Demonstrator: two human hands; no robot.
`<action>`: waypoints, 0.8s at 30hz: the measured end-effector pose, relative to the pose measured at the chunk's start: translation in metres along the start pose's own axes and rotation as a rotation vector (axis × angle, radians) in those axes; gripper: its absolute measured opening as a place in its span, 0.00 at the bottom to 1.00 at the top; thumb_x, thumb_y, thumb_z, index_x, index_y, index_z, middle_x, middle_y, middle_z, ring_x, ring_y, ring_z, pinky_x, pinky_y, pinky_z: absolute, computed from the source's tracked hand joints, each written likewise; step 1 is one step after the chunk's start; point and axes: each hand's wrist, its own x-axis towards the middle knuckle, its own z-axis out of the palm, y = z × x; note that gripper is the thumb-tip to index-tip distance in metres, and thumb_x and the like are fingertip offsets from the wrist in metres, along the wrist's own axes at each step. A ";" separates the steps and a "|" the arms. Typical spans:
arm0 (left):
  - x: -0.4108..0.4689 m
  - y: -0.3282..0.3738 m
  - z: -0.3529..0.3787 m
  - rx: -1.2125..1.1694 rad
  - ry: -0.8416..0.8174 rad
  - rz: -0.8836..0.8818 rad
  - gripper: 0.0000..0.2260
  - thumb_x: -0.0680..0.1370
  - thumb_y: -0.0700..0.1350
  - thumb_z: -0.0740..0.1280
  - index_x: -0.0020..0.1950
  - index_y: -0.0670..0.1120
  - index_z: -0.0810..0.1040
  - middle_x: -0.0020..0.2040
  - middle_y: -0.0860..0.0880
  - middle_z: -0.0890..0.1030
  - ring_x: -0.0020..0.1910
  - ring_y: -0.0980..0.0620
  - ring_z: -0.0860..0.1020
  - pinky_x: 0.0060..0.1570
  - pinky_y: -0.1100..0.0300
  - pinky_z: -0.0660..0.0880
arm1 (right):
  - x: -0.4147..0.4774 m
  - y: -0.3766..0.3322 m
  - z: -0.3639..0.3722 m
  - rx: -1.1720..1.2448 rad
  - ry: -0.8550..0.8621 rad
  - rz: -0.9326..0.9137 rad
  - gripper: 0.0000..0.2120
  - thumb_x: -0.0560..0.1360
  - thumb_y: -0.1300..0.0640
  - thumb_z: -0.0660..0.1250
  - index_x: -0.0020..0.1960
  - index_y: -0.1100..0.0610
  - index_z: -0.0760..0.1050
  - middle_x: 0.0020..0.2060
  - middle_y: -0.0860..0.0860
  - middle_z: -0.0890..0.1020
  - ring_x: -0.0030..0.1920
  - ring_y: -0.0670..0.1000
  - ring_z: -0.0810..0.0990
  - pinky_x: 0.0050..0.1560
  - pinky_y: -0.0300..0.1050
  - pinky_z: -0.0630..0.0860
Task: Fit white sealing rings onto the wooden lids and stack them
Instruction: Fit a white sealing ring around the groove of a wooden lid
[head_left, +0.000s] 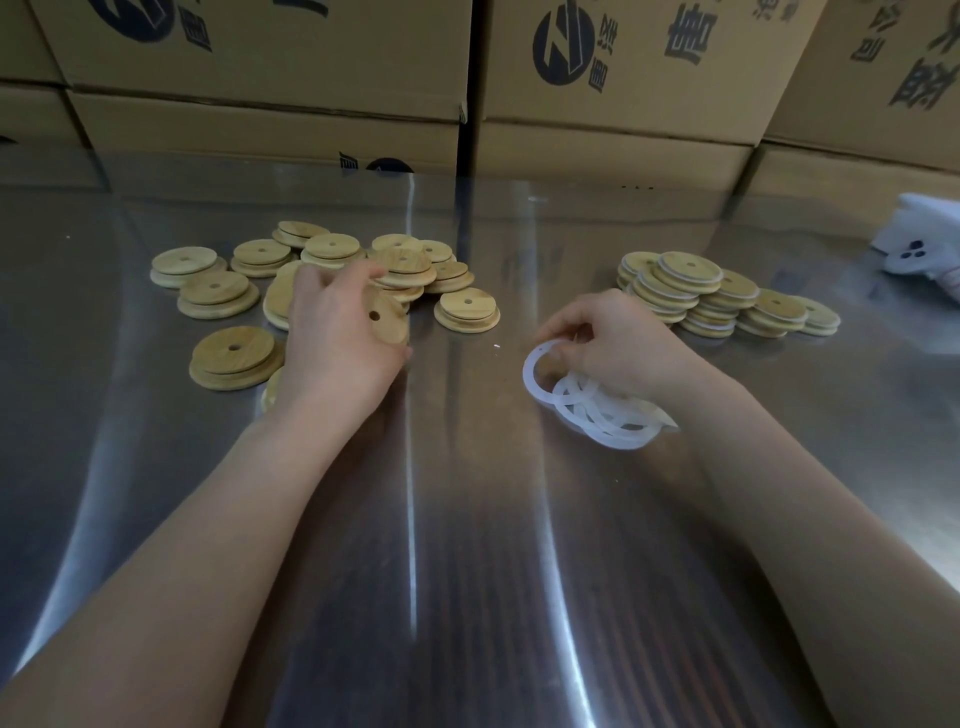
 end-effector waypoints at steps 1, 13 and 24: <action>0.000 0.001 -0.001 -0.052 0.005 -0.016 0.34 0.67 0.41 0.79 0.70 0.54 0.71 0.67 0.46 0.67 0.64 0.49 0.68 0.57 0.63 0.62 | -0.001 -0.001 0.000 0.010 0.009 -0.002 0.08 0.74 0.62 0.69 0.46 0.50 0.83 0.33 0.39 0.76 0.34 0.37 0.74 0.31 0.22 0.66; -0.005 0.013 -0.001 -0.921 -0.340 -0.396 0.33 0.64 0.27 0.76 0.65 0.47 0.75 0.59 0.44 0.78 0.49 0.46 0.84 0.42 0.55 0.82 | -0.005 -0.010 -0.003 0.426 0.076 -0.058 0.07 0.71 0.59 0.75 0.37 0.50 0.82 0.32 0.42 0.82 0.35 0.39 0.78 0.38 0.32 0.74; -0.008 0.016 -0.002 -1.172 -0.456 -0.483 0.31 0.65 0.29 0.74 0.66 0.43 0.72 0.58 0.39 0.81 0.51 0.43 0.84 0.45 0.51 0.83 | -0.009 -0.016 -0.007 0.750 -0.101 -0.124 0.06 0.71 0.61 0.73 0.38 0.52 0.83 0.32 0.52 0.79 0.27 0.45 0.69 0.26 0.36 0.65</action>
